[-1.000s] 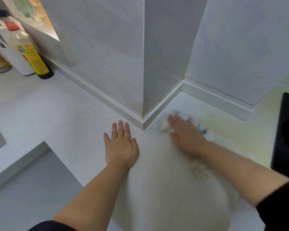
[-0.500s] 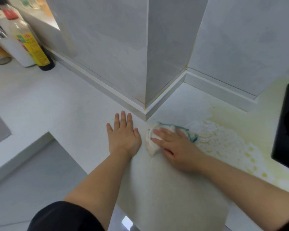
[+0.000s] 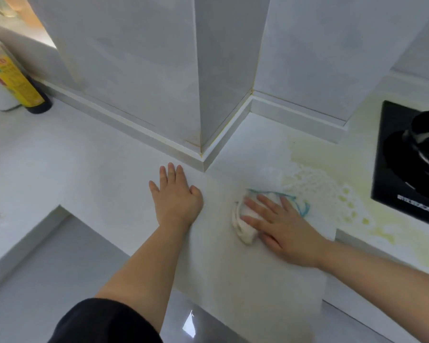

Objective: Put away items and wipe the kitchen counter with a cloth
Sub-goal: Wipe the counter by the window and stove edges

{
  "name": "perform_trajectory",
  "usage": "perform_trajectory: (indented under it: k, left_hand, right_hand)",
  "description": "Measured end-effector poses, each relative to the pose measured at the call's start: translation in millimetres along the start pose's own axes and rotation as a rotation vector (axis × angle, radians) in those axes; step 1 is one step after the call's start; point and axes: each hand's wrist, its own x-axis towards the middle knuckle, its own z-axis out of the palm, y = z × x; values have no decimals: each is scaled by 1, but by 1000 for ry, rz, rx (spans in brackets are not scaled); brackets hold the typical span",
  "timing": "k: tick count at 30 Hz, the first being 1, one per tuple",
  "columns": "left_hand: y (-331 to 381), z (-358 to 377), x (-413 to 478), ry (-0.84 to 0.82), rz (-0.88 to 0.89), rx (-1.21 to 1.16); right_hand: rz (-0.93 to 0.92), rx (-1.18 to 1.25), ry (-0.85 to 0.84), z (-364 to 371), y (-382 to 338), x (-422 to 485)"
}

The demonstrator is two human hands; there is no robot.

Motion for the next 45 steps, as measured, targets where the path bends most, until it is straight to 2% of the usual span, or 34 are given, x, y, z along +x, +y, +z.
perform_trajectory:
  k: [2,5,7,8,10,14,16,18,20,22,25,28,33,40,45]
  left_hand:
    - [-1,-2,-2,77,24,-139]
    - [-1,-5,-17,203,40,-443]
    - [3,-1,-30,207,86,-460]
    - [6,2,-36,199,121,-432]
    - [11,8,-43,177,205,-375]
    - [24,14,-48,193,292,-312]
    - [38,11,-46,159,264,-325]
    - [59,13,-42,95,300,-280]
    - [87,19,-28,57,354,-181]
    - [114,25,-11,-19,260,-85]
    - [140,40,7,-63,110,73]
    - [145,49,9,-75,103,175]
    - [146,47,9,-80,97,200]
    - [145,53,11,-36,96,218]
    - [147,52,12,-28,99,213]
  right_hand:
    - [25,4,-30,-3,25,-20]
    - [377,34,46,-12,64,18]
    - [622,54,39,-14,71,53]
    - [673,52,39,-14,69,63]
    - [642,64,38,-16,54,62]
    - [225,120,32,-3,13,-6]
    - [114,102,-2,-4,34,-38]
    - [224,88,-27,-7,78,-50]
    - [472,111,-18,-18,115,-45]
    - [610,87,-4,-18,116,-37]
    - [462,103,7,-10,96,-50]
    - [354,116,5,-13,119,-49]
    - [431,84,25,-19,152,24]
    - [396,62,49,-25,167,126]
    - [341,85,38,-27,173,160]
